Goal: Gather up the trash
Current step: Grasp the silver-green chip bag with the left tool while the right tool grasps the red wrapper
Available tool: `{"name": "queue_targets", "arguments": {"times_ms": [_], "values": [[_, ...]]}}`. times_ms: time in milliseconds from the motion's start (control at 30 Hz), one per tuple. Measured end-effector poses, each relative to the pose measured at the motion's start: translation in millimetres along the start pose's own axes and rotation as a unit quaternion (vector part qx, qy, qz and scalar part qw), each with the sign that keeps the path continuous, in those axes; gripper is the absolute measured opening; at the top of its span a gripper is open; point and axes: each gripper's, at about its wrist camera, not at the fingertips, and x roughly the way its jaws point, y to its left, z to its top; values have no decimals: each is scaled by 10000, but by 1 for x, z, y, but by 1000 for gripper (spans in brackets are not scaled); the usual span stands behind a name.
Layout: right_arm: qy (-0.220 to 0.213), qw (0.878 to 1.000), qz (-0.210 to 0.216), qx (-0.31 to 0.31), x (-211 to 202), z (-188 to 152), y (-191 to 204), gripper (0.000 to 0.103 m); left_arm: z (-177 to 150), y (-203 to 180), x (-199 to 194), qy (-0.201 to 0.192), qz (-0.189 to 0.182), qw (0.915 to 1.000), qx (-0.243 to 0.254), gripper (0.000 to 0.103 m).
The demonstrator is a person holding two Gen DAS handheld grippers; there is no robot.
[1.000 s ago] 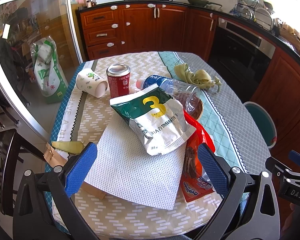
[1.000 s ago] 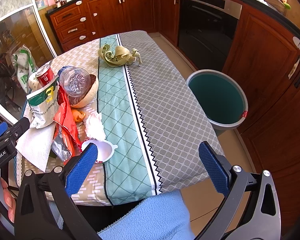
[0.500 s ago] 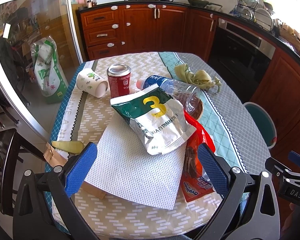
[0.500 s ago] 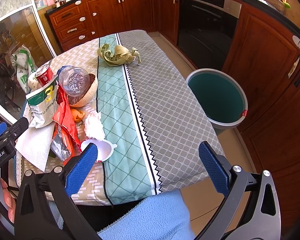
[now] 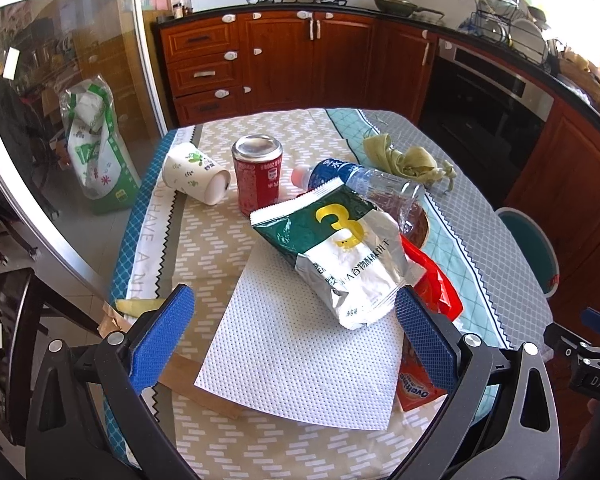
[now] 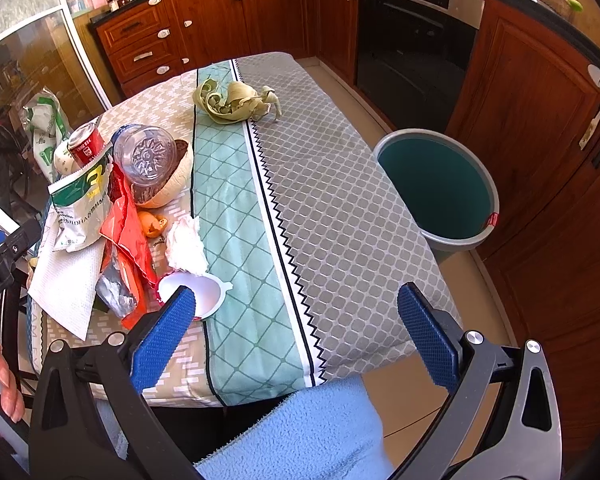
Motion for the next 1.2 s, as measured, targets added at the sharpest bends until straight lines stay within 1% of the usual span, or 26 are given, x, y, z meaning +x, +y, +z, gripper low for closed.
{"name": "queue_targets", "arguments": {"times_ms": [100,133,167,233,300,400,533,600,633,667,700,733,800,900,1033,1100,1133,1200], "values": [[58,10000,21,-40,6,1,1,97,2,10,7,100,-258,9996,-35,99],[72,9999,29,-65,8,2,2,97,5,13,11,172,-337,9993,3,93],[102,9999,54,-97,11,3,2,97,6,12,14,245,-397,9989,62,90],[186,9997,108,-135,19,5,4,97,10,8,22,396,-540,9976,196,78],[296,9993,166,-162,27,5,5,97,13,2,28,534,-690,9957,298,74],[444,9985,230,-204,39,6,7,97,18,-9,41,764,-847,9927,397,74],[562,9974,322,-301,47,7,10,97,20,-17,61,967,-681,9921,428,74],[562,9971,376,-342,48,7,12,97,19,-17,68,1050,-712,9913,361,74],[566,9968,435,-357,48,7,12,97,19,-16,69,1018,-659,9920,353,70],[578,9964,493,-380,49,8,13,97,19,-16,68,965,-597,9928,381,64],[589,9959,556,-413,49,8,15,97,19,-17,67,913,-542,9935,422,45],[595,9953,622,-443,49,8,17,97,19,-17,66,865,-541,9939,430,23],[577,9937,810,-524,46,9,23,97,21,-15,63,844,-709,9932,368,20],[462,9897,1159,-699,37,12,35,97,21,-13,59,783,-726,9935,399,18],[519,9766,1715,-1191,30,13,64,97,21,-10,50,671,-829,9936,373,17],[638,9683,1883,-1514,31,11,82,97,21,-8,46,614,-854,9938,350,17],[718,9641,1950,-1653,33,9,90,94,22,-8,45,607,-872,9937,345,17],[890,9585,2017,-1807,39,5,102,85,21,-8,48,677,-917,9928,373,17]]}}
